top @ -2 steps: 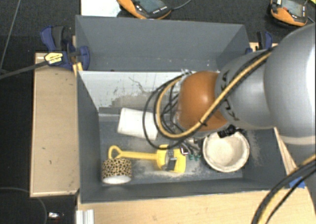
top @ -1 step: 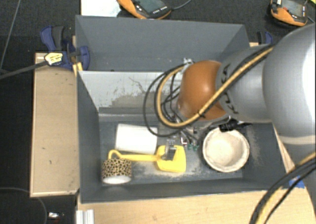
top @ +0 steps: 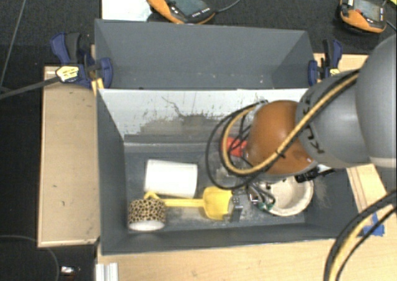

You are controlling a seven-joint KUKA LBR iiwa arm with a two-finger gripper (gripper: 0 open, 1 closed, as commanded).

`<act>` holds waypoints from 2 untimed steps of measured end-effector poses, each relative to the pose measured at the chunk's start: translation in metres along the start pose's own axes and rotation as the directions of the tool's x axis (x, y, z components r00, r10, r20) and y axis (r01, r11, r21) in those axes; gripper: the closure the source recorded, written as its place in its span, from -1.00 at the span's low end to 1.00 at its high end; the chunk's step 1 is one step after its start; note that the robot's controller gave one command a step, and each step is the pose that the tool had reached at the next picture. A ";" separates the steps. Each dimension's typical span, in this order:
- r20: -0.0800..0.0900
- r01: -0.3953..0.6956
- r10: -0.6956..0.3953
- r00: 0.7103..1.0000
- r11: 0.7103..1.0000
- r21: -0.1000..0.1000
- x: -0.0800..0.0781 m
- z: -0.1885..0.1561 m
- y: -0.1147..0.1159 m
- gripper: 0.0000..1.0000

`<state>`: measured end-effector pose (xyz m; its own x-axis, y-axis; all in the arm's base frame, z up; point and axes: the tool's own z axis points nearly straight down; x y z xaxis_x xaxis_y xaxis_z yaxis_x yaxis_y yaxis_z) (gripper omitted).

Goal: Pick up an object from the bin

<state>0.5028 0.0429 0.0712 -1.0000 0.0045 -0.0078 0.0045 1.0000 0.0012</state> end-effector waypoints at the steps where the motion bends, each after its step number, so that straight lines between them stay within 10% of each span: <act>1: 0.013 -0.063 0.063 0.998 0.998 -0.004 0.011 0.001 0.043 -1.00; 2: 0.008 0.019 -0.019 1.000 1.000 -0.001 0.000 0.001 0.021 -1.00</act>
Offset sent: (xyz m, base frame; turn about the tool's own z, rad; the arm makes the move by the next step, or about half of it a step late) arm -0.0005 0.0212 -0.0012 -0.0199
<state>0.5033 0.0638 0.0705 -0.9998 -0.0140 -0.0160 -0.0140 0.9999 0.0016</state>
